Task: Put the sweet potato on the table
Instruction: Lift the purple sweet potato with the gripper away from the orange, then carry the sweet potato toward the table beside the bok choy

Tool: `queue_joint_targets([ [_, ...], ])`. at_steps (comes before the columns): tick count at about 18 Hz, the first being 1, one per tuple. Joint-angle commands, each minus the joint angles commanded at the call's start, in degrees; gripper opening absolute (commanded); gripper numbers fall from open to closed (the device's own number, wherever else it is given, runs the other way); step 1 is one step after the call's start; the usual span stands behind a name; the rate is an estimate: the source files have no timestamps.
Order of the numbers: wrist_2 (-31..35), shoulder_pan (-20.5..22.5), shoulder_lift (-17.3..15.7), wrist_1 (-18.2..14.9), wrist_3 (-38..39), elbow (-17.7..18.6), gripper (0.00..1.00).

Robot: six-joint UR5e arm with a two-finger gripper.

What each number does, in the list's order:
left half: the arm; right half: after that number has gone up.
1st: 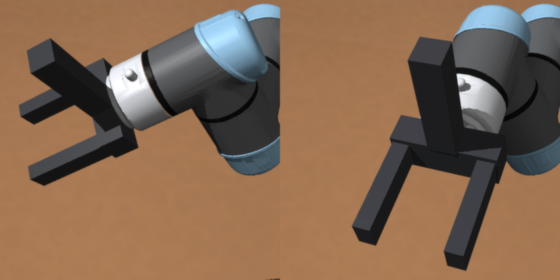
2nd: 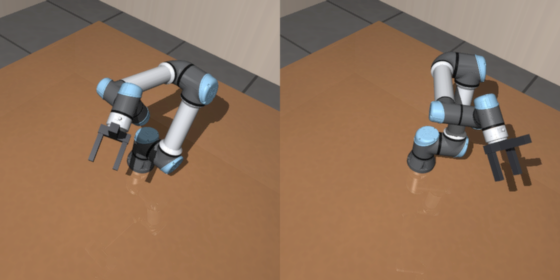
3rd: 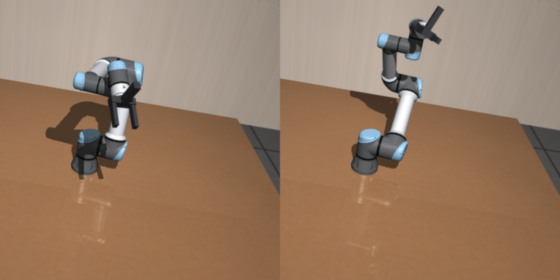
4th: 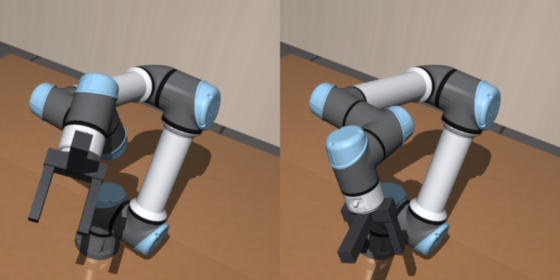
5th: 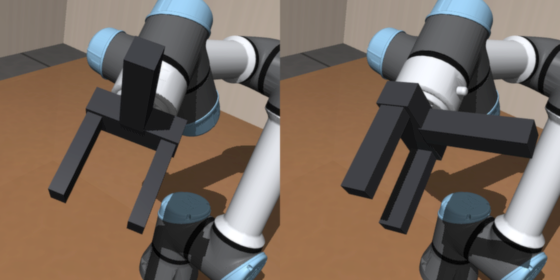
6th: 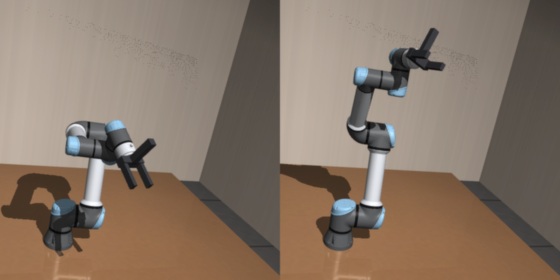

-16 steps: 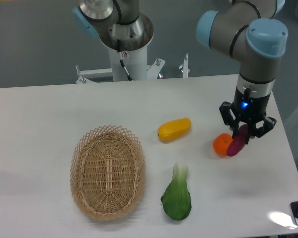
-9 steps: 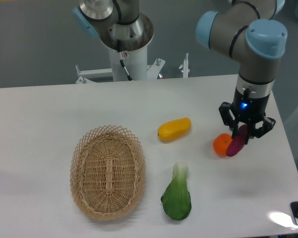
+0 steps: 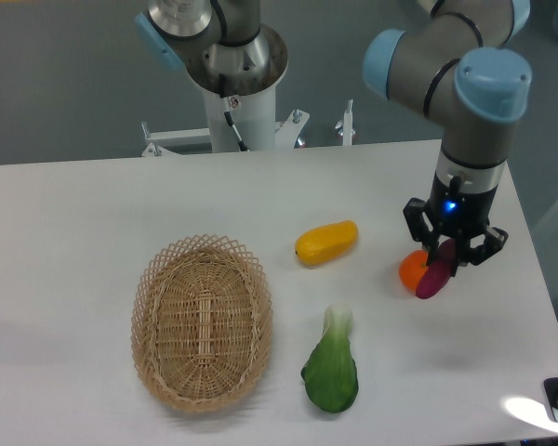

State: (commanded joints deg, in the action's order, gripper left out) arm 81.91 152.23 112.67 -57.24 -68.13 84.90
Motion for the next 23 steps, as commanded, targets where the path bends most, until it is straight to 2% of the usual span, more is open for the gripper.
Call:
queue_joint_targets([
  [4, 1.0, -2.6, 4.1, 7.1, 4.8, 0.4, 0.14],
  [8, 6.3, -4.8, 8.2, 10.3, 4.4, 0.0, 0.14],
  [13, 6.4, -4.8, 12.6, 11.7, 2.3, -0.6, 0.14],
  [16, 6.3, -4.8, 13.8, 11.7, 0.5, -0.7, 0.14],
  [19, 6.5, -4.8, 13.9, 11.7, -1.0, 0.9, 0.15],
  [23, 6.4, -4.8, 13.8, 11.7, -1.1, 0.9, 0.28],
])
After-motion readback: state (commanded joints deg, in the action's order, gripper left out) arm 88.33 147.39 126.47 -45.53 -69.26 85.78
